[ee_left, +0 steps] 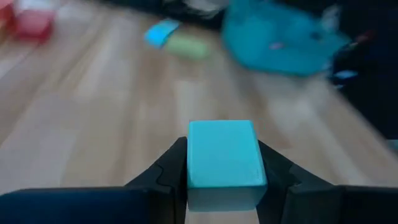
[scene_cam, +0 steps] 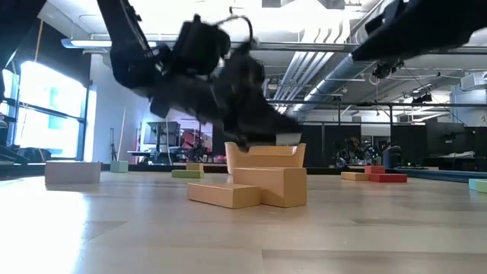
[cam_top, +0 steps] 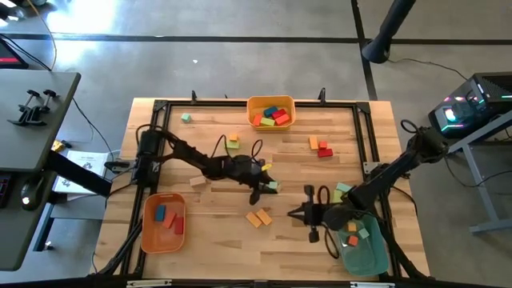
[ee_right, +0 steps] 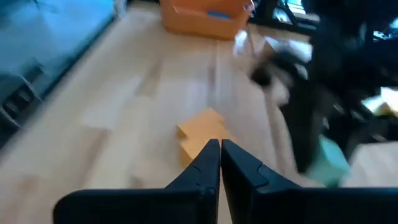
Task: Sort blocks by size
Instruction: Put the bottom blue square block into the blue bin
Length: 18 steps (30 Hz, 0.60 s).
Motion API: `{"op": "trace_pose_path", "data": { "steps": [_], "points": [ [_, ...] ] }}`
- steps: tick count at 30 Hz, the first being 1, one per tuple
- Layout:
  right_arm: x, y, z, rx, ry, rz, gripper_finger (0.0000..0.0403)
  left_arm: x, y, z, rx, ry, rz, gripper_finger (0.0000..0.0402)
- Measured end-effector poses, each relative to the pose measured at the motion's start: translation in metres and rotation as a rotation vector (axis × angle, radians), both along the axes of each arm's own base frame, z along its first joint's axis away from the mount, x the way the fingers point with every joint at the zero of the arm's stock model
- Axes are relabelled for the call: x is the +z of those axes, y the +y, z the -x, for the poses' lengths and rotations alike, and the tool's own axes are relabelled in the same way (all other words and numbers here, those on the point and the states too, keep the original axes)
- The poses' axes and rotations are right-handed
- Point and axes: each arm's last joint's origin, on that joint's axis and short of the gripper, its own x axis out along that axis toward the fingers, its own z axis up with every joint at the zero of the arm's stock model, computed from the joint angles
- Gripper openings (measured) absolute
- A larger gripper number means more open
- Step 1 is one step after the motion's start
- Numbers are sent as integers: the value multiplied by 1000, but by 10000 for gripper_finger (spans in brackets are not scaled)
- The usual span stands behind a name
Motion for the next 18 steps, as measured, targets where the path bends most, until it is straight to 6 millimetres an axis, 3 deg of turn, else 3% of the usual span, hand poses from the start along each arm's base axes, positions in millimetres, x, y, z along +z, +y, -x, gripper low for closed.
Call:
{"op": "trace_pose_path", "data": {
  "steps": [7, 14, 18],
  "points": [
    [-15, -21, 0, 8, 171, 220, 97, 16, -25, -3, -86, -90, 5, 129],
    [-15, -36, -6, -16, 187, 469, 211, 15, -24, -3, -82, -67, 6, 122],
    [-16, -38, -11, 36, 179, 575, 238, 15, -18, -4, -57, -59, 25, 122]
  ]
}}
